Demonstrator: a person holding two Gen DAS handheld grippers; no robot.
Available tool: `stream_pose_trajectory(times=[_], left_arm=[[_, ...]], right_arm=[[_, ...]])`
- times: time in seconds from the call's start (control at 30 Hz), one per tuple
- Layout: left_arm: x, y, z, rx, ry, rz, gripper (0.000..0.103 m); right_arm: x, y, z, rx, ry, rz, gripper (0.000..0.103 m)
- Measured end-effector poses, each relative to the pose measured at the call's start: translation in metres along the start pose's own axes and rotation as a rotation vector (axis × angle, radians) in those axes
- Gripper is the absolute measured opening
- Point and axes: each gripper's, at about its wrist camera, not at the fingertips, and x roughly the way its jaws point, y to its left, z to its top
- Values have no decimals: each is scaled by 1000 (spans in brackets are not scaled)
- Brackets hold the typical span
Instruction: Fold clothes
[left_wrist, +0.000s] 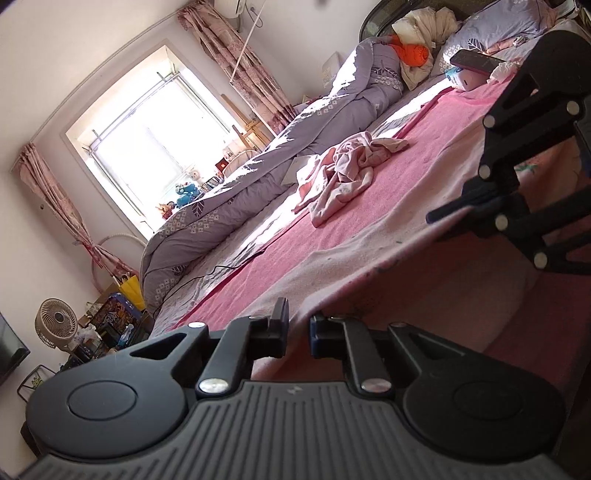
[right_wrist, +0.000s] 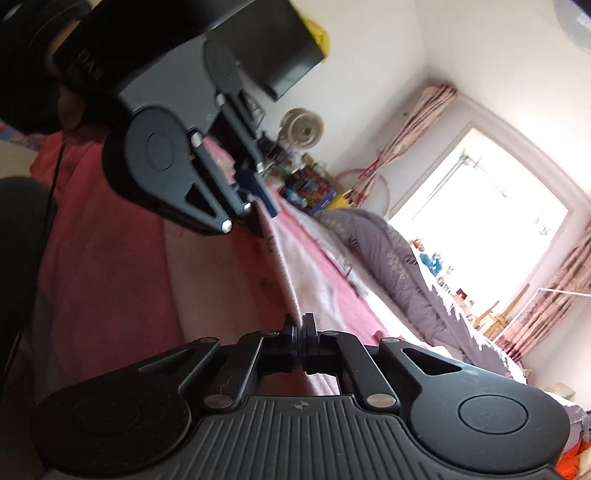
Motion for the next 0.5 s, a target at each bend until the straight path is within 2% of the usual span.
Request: stream_pose_trajectory(times=[0.1,0.13,0.2,0.33,0.5], left_arm=[[-21,18,7,-78,-51,9,14],[-23,21,4,-90,-45,7,14],[-18,21,-7,-87,17,8,14],[2,9,-41,-69,199,-13,18],[-2,17,-48,-106,209,16,24]], right_arm=[[-1,2,-1,1,-4,20,4],[-2,3,-2,2,-5,26,4],[-3,4,-2,2,-8,40,4],[-4,7,-4,4,-13,66,4],[-8,10,-7,8,-20,108,7]])
